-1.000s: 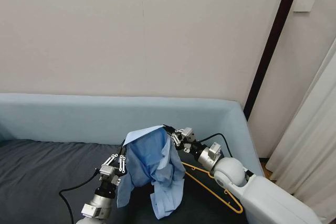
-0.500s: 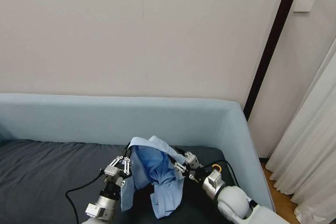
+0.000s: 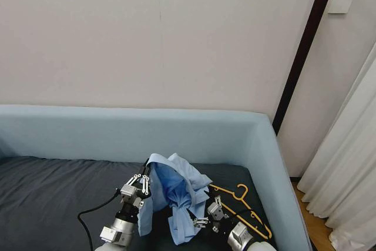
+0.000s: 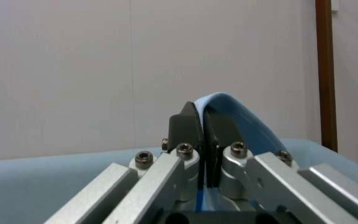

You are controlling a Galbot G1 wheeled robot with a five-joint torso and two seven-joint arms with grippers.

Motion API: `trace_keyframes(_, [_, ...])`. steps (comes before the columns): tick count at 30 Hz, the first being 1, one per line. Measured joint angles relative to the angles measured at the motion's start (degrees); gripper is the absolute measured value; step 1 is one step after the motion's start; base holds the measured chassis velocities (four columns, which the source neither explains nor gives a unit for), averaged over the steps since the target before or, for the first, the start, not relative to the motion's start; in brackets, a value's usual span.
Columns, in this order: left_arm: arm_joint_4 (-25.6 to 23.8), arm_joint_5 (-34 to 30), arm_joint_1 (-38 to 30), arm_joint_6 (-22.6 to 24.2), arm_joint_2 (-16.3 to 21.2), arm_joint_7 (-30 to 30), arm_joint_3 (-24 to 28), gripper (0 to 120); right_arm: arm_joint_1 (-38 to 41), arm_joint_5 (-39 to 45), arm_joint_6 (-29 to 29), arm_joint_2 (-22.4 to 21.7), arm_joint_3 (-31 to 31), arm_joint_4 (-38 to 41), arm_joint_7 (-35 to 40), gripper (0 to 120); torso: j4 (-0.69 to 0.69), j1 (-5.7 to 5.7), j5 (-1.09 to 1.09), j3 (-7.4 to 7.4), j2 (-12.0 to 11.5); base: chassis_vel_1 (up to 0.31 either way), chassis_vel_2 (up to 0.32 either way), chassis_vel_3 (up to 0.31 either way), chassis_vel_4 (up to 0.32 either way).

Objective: Pick up the clothes from the sofa and hang them on the clothes hanger.

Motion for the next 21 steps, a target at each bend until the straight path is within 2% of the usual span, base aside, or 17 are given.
trace_keyframes(4, [-0.3, -0.2, -0.2, 0.0, 0.1, -0.4, 0.1, 0, 0.8, -2.9, 0.6, 3.2, -1.4, -3.8, 3.9, 100, 0.0, 0.0, 0.0, 0.0, 0.0, 0.0, 0.0, 0.0, 0.0])
trace_keyframes(11, [-0.7, -0.5, -0.2, 0.1, 0.6, -0.9, 0.0, 0, 3.7, -8.0, 2.2, 6.6, -2.7, -10.0, 6.1, 100, 0.01, 0.0, -0.01, 0.01, 0.0, 0.0, 0.0, 0.0, 0.0])
trace_keyframes(15, [-0.9, -0.9, -0.2, 0.2, 1.0, -1.0, -0.4, 0, 5.4, -9.5, 1.3, 8.2, -4.1, -12.1, 10.4, 90, 0.01, 0.01, -0.01, 0.01, 0.0, 0.0, 0.0, 0.0, 0.0])
trace_keyframes(19, [-1.4, -1.4, 0.0, 0.3, 1.3, -1.2, -0.8, 0, 6.1, -11.5, -0.6, 9.5, -5.1, -13.3, 15.5, 72, 0.01, 0.01, 0.0, 0.01, 0.0, 0.0, 0.0, 0.0, 0.0])
trace_keyframes(20, [-1.4, -1.4, 0.0, 0.3, 1.3, -1.2, -0.8, 0, 6.1, -11.5, -0.6, 9.5, -5.1, -13.3, 15.5, 72, 0.01, 0.01, 0.0, 0.01, 0.0, 0.0, 0.0, 0.0, 0.0])
trace_keyframes(21, [-1.5, -1.6, 0.1, 0.3, 1.4, -1.2, -1.0, 0, 6.1, -12.2, -0.8, 9.5, -5.3, -13.3, 16.5, 68, 0.01, 0.01, 0.0, 0.0, 0.0, 0.0, 0.0, 0.0, 0.0])
